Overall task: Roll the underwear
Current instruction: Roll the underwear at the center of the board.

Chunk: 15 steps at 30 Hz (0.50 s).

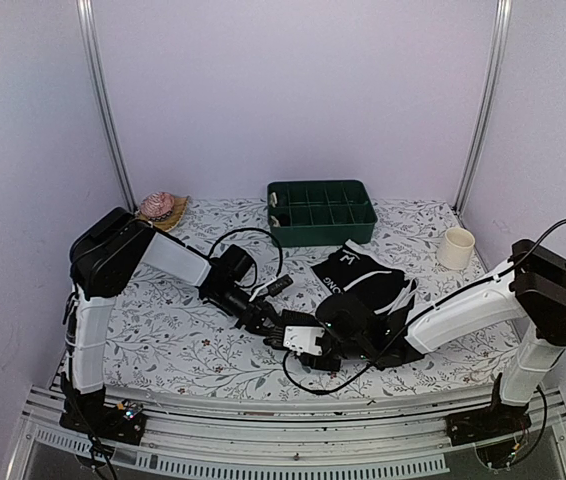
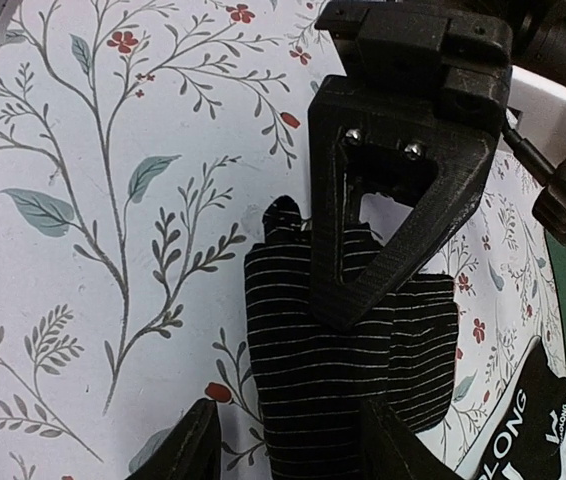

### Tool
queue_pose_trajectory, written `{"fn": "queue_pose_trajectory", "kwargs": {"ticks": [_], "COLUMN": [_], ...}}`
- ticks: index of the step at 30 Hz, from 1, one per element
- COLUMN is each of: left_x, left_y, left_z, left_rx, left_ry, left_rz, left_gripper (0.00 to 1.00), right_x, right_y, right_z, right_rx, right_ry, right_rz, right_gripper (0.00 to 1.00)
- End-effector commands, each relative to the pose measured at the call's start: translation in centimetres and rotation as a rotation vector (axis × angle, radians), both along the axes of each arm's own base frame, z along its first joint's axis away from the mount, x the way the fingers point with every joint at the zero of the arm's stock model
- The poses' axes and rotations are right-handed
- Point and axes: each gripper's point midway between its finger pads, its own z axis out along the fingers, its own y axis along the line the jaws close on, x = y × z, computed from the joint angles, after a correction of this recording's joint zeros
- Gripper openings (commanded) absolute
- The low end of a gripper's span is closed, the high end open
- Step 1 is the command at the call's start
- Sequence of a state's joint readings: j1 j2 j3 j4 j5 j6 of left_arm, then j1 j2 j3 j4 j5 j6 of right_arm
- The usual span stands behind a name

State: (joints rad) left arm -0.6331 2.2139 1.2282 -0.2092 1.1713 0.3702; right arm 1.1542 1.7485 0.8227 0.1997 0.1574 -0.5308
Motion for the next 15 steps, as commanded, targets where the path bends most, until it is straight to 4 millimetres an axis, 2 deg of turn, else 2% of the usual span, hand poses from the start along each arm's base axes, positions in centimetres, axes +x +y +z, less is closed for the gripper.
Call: {"fn": "queue_pose_trajectory", "kwargs": {"ticks": [1,11,15], "left_x": [-0.3,-0.4,-0.3], "left_y": [2.1,2.1,2.1], "left_z": [-4.4,-4.2,-3.9], "left_rx": [0.167,0.162,0.16], "left_ry": [0.058,0.05,0.035], "left_rz": [0.046,0.039,0.038], "left_gripper": [0.0,0.0,0.0], "right_x": [1.1,1.9,2.2], "right_y": [0.5,-0.4,-0.7], "right_z": [-0.6,-3.1,-3.8], "right_rx": [-0.031,-0.102,-0.122], "right_ry": [-0.05,-0.011,0.042], "right_rz": [-0.028,-0.084,-0.103], "right_gripper": [0.47,0.39,0.3]}}
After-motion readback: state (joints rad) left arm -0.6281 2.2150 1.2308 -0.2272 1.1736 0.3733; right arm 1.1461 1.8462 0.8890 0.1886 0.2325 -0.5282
